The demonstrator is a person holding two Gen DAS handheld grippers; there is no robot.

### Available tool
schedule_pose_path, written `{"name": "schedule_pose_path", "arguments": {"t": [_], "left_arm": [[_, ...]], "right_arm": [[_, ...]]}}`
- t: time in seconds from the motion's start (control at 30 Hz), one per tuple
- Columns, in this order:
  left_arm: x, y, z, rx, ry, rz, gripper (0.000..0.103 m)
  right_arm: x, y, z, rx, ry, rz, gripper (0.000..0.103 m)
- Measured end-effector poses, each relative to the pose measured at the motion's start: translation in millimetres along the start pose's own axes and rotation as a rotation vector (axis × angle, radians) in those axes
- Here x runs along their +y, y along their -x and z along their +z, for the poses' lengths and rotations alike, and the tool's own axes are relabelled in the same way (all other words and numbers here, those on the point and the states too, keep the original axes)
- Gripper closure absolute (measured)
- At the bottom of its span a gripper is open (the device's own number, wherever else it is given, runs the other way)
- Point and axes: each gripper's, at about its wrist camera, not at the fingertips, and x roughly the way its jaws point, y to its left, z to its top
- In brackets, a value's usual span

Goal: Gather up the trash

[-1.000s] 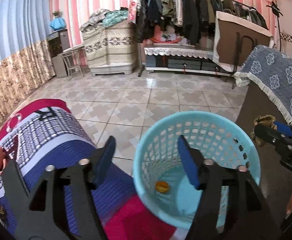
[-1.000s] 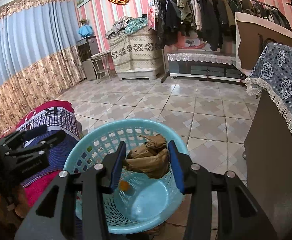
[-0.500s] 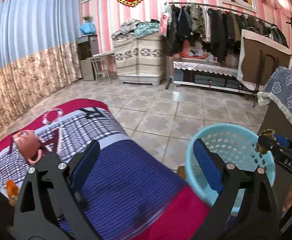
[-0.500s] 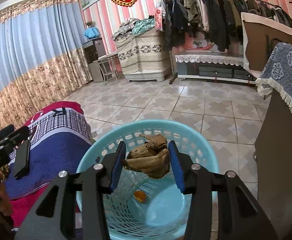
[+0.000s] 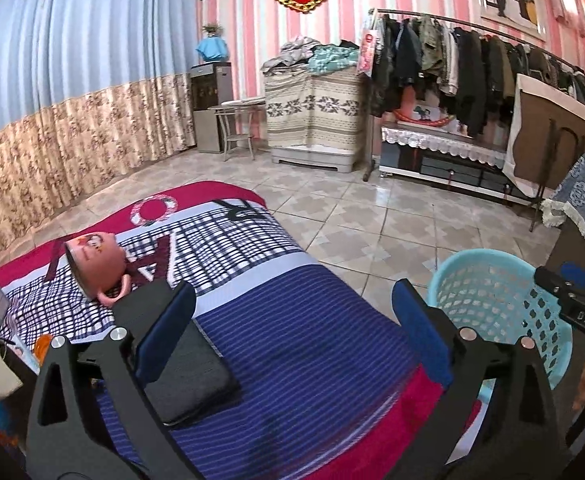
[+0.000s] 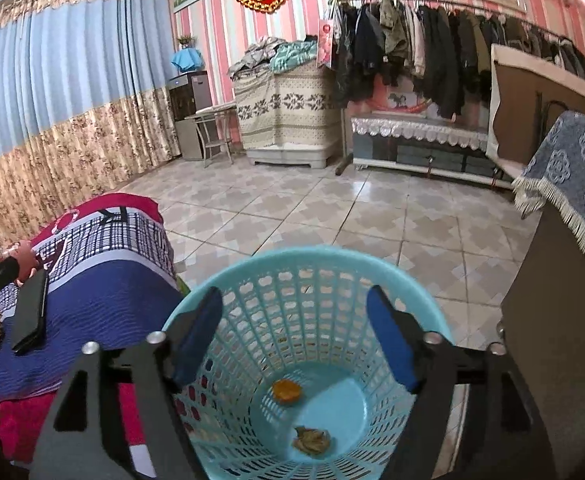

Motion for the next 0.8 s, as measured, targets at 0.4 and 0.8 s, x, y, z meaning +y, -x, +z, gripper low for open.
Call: {"name": "schedule_pose_path", "arguments": {"t": [0.4,0.8], "left_arm": [[22.7,29.6,2.2,-0.05,0.023,0.043,0.006],[46.2,60.6,-15.5,-0.062,0.046,0.083,0.006]], "right_arm": [[8.6,24.5,9.5,-0.063,0.023,-0.032,0.006],[40.5,41.8,7.3,-0.072,0.058,0.024,0.005]]}}
